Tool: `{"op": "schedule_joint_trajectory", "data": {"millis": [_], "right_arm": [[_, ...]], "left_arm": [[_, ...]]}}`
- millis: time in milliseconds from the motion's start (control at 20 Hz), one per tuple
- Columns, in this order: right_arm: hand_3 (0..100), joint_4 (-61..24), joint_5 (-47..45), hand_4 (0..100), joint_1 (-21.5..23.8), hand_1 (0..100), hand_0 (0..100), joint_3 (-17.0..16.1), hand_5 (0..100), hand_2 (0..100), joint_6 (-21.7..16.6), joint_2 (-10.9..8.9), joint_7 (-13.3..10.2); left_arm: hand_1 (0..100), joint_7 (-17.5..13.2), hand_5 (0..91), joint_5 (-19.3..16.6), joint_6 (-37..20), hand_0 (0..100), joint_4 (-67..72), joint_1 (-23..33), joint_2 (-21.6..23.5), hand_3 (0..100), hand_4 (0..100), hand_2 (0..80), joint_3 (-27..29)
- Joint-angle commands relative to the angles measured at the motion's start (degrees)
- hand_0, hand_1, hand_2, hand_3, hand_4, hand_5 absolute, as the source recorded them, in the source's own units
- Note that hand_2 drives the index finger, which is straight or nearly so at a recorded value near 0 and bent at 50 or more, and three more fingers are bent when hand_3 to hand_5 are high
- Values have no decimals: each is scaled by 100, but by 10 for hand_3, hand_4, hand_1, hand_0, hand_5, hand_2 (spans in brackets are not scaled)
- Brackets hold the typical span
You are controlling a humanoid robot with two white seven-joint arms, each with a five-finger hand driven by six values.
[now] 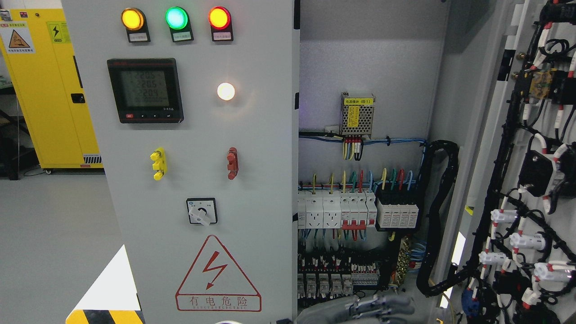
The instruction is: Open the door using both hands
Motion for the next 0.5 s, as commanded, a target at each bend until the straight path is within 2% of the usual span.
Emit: {"op": "schedule_joint_trajectory", "data": {"millis": [0,200,351,451], "right_arm": [[0,0,1,0,53,500,0,0,0,40,-2,0,-5],[0,0,1,0,53,500,0,0,0,40,-2,0,-5],[0,0,1,0,53,500,0,0,0,40,-2,0,-5],[0,0,1,0,53,500,0,0,0,40,-2,0,-5]], "left_arm": [[556,-76,0,-911,-461,120,-221,2010,583,0,0,0,567],[556,-85,0,-982,-1331,120,1024,2960,478,0,0,0,910],[556,-85,0,-982,-1832,120,2516,3102,390,0,0,0,963],[556,-76,0,-991,-2314,120,3983,3042,5,0,0,0,989]]}}
